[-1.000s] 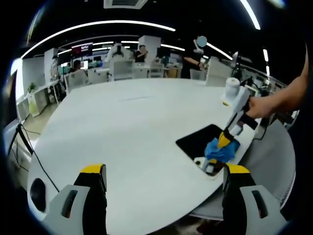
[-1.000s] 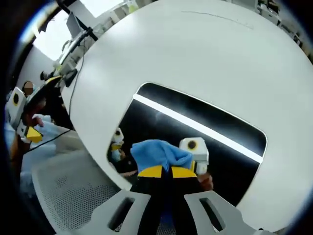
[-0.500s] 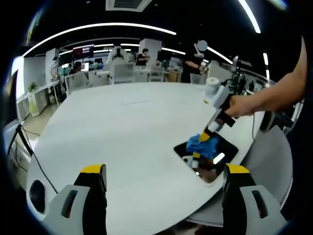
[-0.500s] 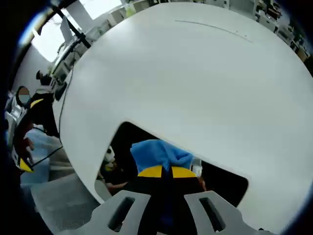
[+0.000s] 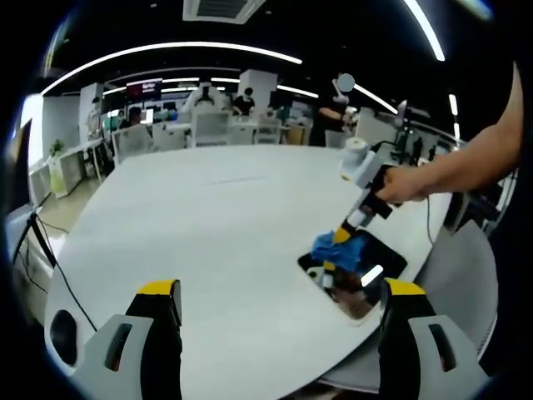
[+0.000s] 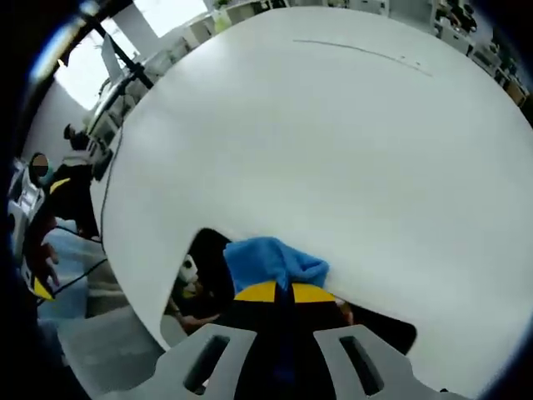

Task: Wipe the mirror surface with the cleaning cloth until all visible marks leave the cleaned area.

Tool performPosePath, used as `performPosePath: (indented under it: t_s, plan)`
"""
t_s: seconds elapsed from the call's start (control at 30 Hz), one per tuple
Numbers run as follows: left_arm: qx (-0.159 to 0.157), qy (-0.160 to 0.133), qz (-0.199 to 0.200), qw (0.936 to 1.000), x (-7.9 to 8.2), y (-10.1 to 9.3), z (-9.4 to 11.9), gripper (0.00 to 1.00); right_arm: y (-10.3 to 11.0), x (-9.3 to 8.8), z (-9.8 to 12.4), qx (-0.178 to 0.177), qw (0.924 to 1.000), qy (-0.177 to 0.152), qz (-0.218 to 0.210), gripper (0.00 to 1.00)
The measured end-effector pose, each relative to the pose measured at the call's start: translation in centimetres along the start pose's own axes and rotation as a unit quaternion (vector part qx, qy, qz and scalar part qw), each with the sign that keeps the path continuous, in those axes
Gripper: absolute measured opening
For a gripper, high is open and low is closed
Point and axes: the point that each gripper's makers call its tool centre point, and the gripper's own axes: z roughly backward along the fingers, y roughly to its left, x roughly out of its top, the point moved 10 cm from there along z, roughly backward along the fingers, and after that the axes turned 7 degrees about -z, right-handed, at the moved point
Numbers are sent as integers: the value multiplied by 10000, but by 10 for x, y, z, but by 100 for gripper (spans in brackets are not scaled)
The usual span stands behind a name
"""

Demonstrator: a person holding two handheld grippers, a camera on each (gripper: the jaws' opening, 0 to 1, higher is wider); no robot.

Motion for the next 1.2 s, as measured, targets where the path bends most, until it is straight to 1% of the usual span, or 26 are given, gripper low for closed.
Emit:
performPosePath:
  t_s: [0.03, 0.1, 0.2, 0.33, 0.5, 0.6, 0.7, 0.8, 0.87, 0.9, 0.93, 1.0, 1.1, 1.2]
  plan:
    - [-5, -18, 16, 10000, 1, 0, 0, 100, -1, 0, -1, 25, 10000, -9, -82, 0]
    - [-16, -90, 74, 9999, 4, 0, -1, 100, -2, 0, -1, 37, 9999, -25, -105, 0]
    - [-25, -105, 52, 9999, 6, 1, -3, 100, -7, -2, 1, -8, 10000, -31, -94, 0]
    - [-43, -101, 19, 9999, 7, 1, -3, 100, -20, -7, 6, -79, 9998, -23, -178, 0]
    - [-65, -41, -55, 10000, 5, 1, -4, 100, -45, -13, 13, -222, 9992, -55, -316, 0]
    - [-83, -26, -73, 9999, 5, 1, -4, 100, -57, -15, 15, -229, 9984, -88, -506, 0]
    - [-100, -43, -94, 9999, 7, 1, -4, 100, -55, -16, 15, -218, 9982, -118, -548, 0]
    - [-99, -59, -103, 9999, 8, 2, -4, 100, -53, -16, 15, -280, 9981, -138, -531, 0]
    - [-98, -69, -102, 9999, 8, 2, -4, 100, -54, -18, 15, -233, 9977, -218, -606, 0]
    - [-99, -69, -101, 9999, 8, 2, -4, 100, -54, -21, 16, -202, 9977, -276, -579, 0]
    - [-104, -61, -103, 9999, 7, 1, -4, 100, -54, -22, 16, -190, 9977, -314, -577, 0]
    - [-117, -20, -140, 9998, 6, 0, -4, 99, -52, -24, 17, -215, 9963, -420, -722, 0]
    - [-156, 150, -235, 9995, 4, -3, -6, 99, -46, -27, 17, -358, 9966, -400, -628, 0]
    - [-180, 120, -213, 9995, 5, -3, -5, 99, -44, -36, 18, -365, 9962, -422, -664, 0]
